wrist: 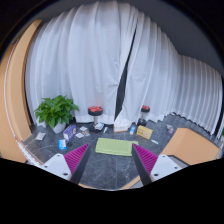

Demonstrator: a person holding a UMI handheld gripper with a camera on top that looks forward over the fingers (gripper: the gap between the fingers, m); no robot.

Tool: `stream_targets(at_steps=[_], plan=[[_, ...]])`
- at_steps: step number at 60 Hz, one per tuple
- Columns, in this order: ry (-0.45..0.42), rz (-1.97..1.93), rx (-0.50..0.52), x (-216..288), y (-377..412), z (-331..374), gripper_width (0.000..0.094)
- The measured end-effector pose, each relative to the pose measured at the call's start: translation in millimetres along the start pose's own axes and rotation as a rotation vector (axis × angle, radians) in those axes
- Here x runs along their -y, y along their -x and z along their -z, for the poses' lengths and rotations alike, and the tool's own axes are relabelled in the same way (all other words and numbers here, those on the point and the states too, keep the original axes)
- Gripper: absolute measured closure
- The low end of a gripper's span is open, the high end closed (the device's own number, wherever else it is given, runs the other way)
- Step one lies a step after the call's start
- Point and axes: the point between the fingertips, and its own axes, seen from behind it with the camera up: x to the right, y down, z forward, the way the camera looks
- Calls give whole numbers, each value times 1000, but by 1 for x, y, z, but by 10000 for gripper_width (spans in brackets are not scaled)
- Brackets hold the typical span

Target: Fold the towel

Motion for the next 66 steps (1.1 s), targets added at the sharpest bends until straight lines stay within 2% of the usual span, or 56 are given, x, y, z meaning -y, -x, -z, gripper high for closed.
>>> stream_targets(at_steps=[13,30,36,43,56,66], plan=[[24,-19,-6,-26,0,-10,85],[164,-38,6,-121,35,-95,88],[217,-51,36,-154,67,-153,86],[229,-60,55,-173,104,-248,88],[247,-21,2,-185,127,-439,87],[294,28,-68,-202,115,-543,113]])
